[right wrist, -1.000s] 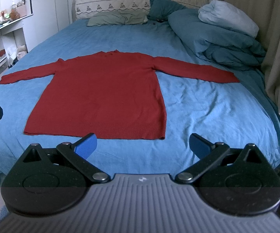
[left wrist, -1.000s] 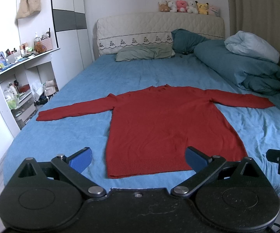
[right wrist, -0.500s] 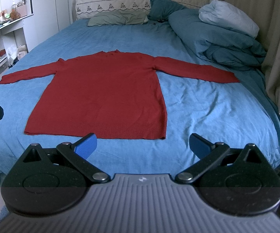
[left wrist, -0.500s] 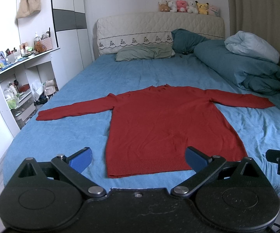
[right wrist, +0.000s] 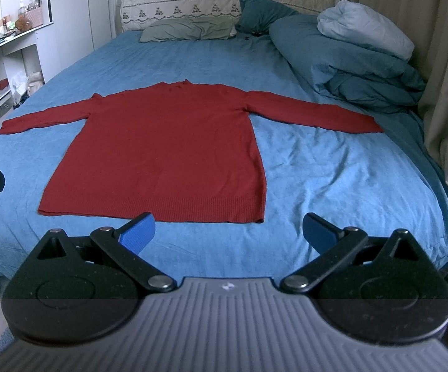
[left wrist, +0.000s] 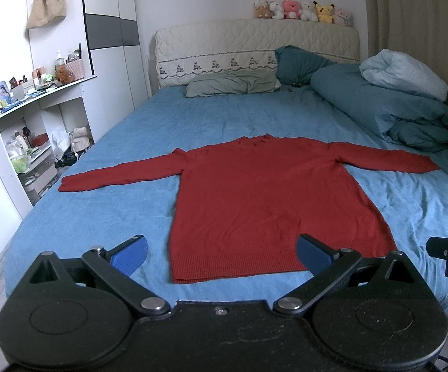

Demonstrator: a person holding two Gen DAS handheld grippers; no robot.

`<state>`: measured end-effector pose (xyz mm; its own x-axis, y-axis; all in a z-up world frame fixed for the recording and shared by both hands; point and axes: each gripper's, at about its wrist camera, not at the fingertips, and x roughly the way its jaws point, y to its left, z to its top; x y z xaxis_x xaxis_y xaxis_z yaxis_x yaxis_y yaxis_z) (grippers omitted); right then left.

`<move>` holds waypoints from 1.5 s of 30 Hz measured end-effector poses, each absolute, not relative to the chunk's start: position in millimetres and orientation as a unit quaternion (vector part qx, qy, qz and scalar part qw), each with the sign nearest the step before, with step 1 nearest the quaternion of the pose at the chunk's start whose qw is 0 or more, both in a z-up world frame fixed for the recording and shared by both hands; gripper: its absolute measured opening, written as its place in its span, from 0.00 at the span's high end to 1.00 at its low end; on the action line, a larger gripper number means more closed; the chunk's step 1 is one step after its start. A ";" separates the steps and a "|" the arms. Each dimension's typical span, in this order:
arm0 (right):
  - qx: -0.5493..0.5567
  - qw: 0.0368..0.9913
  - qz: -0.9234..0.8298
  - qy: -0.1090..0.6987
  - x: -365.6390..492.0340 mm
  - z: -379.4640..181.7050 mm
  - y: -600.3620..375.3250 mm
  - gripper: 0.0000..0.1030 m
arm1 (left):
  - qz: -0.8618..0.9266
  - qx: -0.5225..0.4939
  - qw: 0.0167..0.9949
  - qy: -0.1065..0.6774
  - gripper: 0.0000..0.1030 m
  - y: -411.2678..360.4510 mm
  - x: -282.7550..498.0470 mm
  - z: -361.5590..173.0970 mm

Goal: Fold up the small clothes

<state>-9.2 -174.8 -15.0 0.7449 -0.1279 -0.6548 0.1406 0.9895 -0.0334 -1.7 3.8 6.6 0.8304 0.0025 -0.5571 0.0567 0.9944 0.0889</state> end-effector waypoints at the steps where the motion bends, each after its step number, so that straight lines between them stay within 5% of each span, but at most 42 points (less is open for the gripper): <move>1: 0.009 0.934 -0.072 0.350 -8.9 -14.9 -174.2 0.00 | -0.014 0.050 0.955 0.291 0.00 4.7 -1.3 6.8; 17: 0.013 0.935 -0.078 0.346 -3.6 -8.3 -178.1 0.00 | -0.011 0.051 0.958 0.280 0.00 6.2 13.3 17.5; 28: 0.086 0.928 -0.173 0.318 89.4 8.9 -293.5 0.00 | -0.073 0.072 0.969 0.225 0.00 -48.3 171.4 70.6; 45: 0.206 0.884 -0.324 0.266 299.0 -140.4 -497.0 0.00 | -0.186 0.084 0.913 0.352 0.00 -201.8 493.1 -97.3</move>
<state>299.0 -497.0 -140.4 0.6487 -0.4631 -0.6039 0.6822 0.7056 0.1916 493.1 -201.8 -97.3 0.6830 -0.2812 -0.6742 0.4000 0.9162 0.0230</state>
